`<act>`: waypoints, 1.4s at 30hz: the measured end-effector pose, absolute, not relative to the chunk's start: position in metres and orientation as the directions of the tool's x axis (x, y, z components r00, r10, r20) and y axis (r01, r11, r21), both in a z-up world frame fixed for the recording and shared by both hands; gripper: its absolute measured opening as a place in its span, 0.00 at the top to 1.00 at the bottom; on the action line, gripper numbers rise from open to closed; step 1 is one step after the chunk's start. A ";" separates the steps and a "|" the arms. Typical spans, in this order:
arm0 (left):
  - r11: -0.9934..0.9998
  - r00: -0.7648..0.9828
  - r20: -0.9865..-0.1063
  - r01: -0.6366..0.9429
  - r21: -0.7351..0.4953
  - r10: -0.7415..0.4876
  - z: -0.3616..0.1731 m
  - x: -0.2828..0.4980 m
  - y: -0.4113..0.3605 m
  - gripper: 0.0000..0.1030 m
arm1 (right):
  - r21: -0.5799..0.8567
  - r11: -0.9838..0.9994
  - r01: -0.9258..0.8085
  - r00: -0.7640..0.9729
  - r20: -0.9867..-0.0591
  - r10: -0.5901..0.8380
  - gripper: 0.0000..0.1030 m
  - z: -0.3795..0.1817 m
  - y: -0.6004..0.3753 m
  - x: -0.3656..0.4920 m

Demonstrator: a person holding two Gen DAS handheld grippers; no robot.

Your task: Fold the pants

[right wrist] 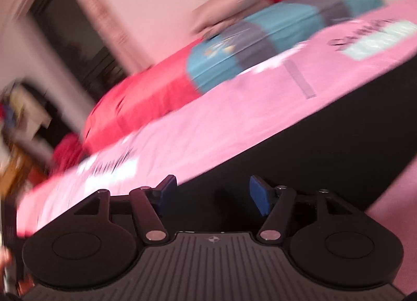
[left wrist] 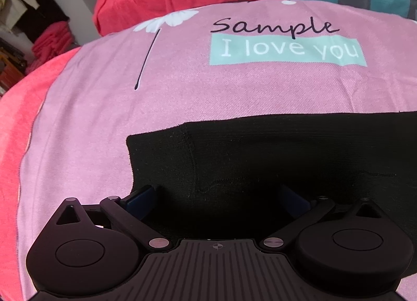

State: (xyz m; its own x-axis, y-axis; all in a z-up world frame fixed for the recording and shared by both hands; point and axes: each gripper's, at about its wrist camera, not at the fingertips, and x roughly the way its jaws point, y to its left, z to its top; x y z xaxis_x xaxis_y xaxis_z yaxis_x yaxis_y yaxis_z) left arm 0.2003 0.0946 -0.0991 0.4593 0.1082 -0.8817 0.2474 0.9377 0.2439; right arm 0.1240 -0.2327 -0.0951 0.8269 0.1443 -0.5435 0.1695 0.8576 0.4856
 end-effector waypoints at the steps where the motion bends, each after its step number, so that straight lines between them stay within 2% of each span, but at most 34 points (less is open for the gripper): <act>1: 0.938 0.458 -0.882 0.244 0.245 0.112 -0.099 0.201 0.094 0.00 | 0.474 0.868 0.146 0.819 -0.550 0.162 0.34 -0.096 -0.229 0.126; 5: 0.941 0.452 -0.884 0.230 0.248 0.122 -0.099 0.201 0.094 0.00 | 0.483 0.863 0.146 0.818 -0.550 0.169 0.35 -0.100 -0.234 0.133; 10: 0.939 0.452 -0.880 0.216 0.266 0.145 -0.100 0.201 0.089 0.00 | 0.538 0.815 0.216 0.838 -0.530 0.128 0.43 -0.099 -0.295 0.124; 12: 0.939 0.451 -0.879 0.212 0.271 0.152 -0.100 0.202 0.088 0.00 | 0.526 0.798 0.293 0.839 -0.542 0.049 0.40 -0.097 -0.325 0.114; 18: 0.932 0.450 -0.873 0.198 0.302 0.187 -0.100 0.201 0.082 0.00 | 0.576 0.681 0.452 0.838 -0.537 -0.101 0.41 -0.094 -0.415 0.082; 22: 0.924 0.454 -0.865 0.192 0.331 0.216 -0.099 0.199 0.077 0.00 | 0.510 0.592 0.624 0.758 -0.580 -0.300 0.40 -0.081 -0.449 0.058; 24: 0.922 0.450 -0.863 0.185 0.341 0.229 -0.099 0.200 0.075 0.00 | 0.448 0.567 0.691 0.704 -0.592 -0.391 0.30 -0.071 -0.450 0.045; 26: 0.920 0.446 -0.862 0.180 0.349 0.240 -0.099 0.201 0.073 0.00 | 0.353 0.579 0.735 0.648 -0.615 -0.449 0.24 -0.064 -0.443 0.035; 29: 0.923 0.436 -0.866 0.169 0.345 0.244 -0.099 0.202 0.074 0.00 | 0.321 0.641 0.698 0.658 -0.640 -0.396 0.25 -0.057 -0.420 0.022; 33: 0.958 0.400 -0.896 0.121 0.262 0.194 -0.094 0.204 0.085 0.00 | 0.526 0.652 0.546 0.754 -0.648 -0.108 0.23 -0.071 -0.398 0.005; 35: 0.971 0.396 -0.905 0.108 0.211 0.153 -0.087 0.201 0.089 0.00 | 0.582 0.626 0.519 0.751 -0.660 -0.009 0.23 -0.084 -0.398 0.011; 37: 0.972 0.420 -0.895 0.098 0.212 0.153 -0.078 0.195 0.089 0.00 | 0.579 0.613 0.538 0.734 -0.679 -0.002 0.23 -0.095 -0.406 0.020; 38: 0.971 0.434 -0.887 0.096 0.218 0.156 -0.073 0.192 0.089 0.00 | 0.613 0.605 0.508 0.765 -0.644 0.009 0.18 -0.095 -0.412 0.023; 42: 0.975 0.453 -0.878 0.076 0.210 0.154 -0.059 0.183 0.087 0.00 | 0.671 0.540 0.507 0.803 -0.596 -0.013 0.19 -0.101 -0.445 0.041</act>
